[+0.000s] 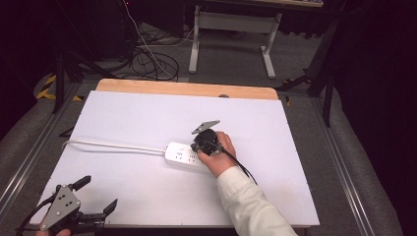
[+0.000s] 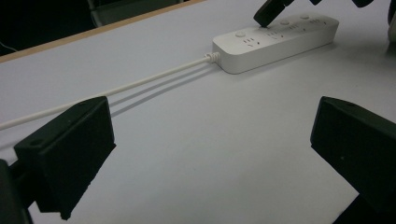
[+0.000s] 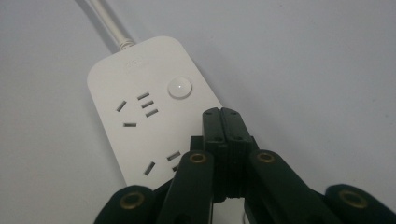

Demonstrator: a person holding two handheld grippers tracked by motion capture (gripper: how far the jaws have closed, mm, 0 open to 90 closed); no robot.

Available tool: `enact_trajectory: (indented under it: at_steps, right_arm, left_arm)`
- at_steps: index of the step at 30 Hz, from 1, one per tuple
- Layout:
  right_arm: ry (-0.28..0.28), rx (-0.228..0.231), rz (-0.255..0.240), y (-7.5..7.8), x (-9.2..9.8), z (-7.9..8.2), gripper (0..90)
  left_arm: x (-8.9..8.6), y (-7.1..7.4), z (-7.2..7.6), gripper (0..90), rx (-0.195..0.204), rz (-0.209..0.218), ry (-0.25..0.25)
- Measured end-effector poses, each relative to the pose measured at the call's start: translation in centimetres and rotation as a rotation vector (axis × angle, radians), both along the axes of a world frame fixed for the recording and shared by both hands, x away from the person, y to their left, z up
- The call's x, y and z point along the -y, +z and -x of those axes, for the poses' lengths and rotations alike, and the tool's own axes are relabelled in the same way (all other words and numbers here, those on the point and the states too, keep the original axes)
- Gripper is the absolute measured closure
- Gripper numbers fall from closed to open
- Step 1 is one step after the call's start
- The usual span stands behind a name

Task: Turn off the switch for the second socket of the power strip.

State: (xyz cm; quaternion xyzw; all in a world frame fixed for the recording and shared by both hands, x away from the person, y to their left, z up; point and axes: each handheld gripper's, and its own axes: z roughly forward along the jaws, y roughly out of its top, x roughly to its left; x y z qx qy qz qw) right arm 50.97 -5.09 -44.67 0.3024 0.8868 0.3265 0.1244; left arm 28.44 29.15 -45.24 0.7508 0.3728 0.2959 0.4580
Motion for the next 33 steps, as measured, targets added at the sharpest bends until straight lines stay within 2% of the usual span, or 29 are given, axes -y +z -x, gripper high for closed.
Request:
enact_trajectory:
  at_steps: [9,14,27,33]
  right_arm:
    - [0.004,0.005,0.011,-0.27,-0.13,0.12,90.0]
    - [0.005,0.026,0.028,-0.29,-0.28,0.34,90.0]
    - [-0.014,0.03,0.017,-0.44,-0.31,0.47,90.0]
    - [-0.008,0.05,0.054,-0.42,-0.75,0.65,90.0]
  left_arm:
    - [0.02,0.01,0.05,0.2,-0.001,0.002,0.003]
    - [0.08,0.0,0.08,0.2,-0.003,0.006,0.003]
    - [0.17,-0.02,0.04,0.2,-0.002,0.001,-0.004]
    - [0.24,-0.02,0.04,0.2,-0.002,-0.002,-0.005]
